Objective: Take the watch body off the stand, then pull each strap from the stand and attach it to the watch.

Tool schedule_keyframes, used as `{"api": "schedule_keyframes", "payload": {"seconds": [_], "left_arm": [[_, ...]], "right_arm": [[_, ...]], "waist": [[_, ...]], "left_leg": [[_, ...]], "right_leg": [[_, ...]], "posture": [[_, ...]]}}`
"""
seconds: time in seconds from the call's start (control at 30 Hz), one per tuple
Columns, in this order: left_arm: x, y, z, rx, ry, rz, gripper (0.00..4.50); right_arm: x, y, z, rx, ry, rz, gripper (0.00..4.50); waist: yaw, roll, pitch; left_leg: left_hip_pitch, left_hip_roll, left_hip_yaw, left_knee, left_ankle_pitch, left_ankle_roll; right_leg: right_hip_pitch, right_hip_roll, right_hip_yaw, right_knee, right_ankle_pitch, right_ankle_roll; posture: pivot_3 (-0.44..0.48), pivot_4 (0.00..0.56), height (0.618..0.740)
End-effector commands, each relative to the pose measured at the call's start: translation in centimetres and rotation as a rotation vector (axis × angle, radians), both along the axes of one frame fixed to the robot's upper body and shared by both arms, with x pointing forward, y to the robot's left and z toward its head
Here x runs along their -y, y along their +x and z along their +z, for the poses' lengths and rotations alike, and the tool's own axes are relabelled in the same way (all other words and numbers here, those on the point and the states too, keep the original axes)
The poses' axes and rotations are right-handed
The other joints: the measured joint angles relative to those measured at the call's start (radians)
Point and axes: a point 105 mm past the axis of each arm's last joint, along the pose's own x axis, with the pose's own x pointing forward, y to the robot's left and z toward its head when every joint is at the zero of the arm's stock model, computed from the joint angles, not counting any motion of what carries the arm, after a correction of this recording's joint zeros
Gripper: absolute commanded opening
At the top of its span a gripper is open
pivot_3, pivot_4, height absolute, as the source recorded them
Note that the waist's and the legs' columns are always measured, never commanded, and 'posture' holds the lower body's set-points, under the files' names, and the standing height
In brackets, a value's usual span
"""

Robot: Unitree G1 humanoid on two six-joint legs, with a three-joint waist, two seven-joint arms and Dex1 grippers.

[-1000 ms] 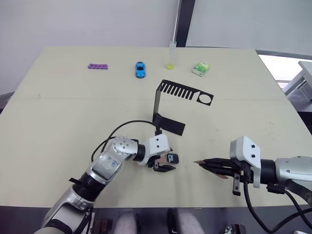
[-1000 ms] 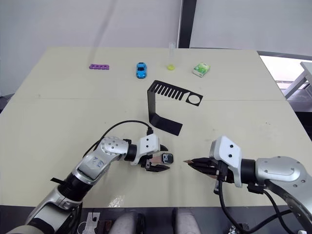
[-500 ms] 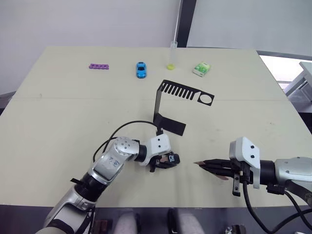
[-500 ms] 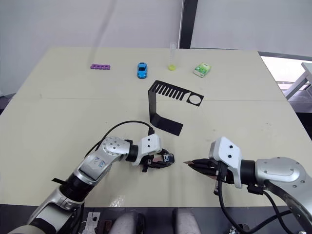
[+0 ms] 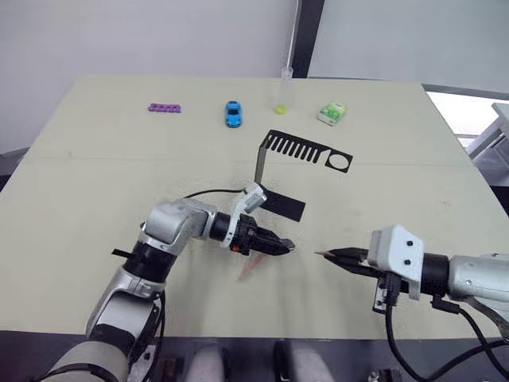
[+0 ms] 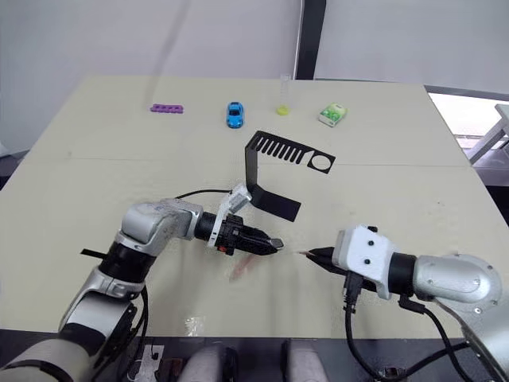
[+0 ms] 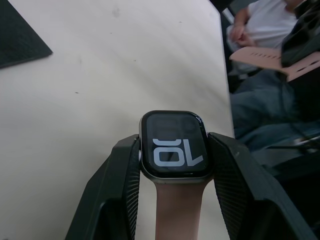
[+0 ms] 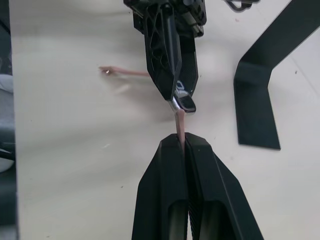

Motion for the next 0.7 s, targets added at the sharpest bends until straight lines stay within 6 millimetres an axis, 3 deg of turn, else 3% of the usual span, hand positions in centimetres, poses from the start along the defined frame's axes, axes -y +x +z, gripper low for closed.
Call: {"api": "schedule_keyframes", "payload": {"seconds": [0.03,0.27,0.7], "left_arm": [[0.3,-0.3,1.8,-0.076,-0.078,-0.018,1.6],[0.2,0.0,2.9,-0.171,-0.156,0.0,1.6],[0.1,0.0,2.8,-0.182,-0.171,0.002,1.6]], "right_arm": [[-0.6,0.4,0.6,0.113,-0.03,0.02,0.0],[-1.0,0.8,0.7,0.178,-0.046,0.015,0.0],[-1.0,1.5,1.2,0.206,-0.023,-0.009,0.0]], "waist": [[0.0,0.0,0.0],[0.001,0.0,0.0],[0.001,0.0,0.0]], "left_leg": [[0.0,0.0,0.0,0.0,0.0,0.0],[0.0,0.0,0.0,0.002,0.0,0.0],[0.0,0.0,0.0,0.003,0.0,-0.001]], "right_leg": [[0.0,0.0,0.0,0.0,0.0,0.0],[0.0,0.0,0.0,0.002,0.0,0.0],[0.0,0.0,0.0,0.002,0.0,0.0]], "posture": [[0.0,0.15,0.74],[0.0,0.15,0.74],[0.0,0.15,0.74]]}}
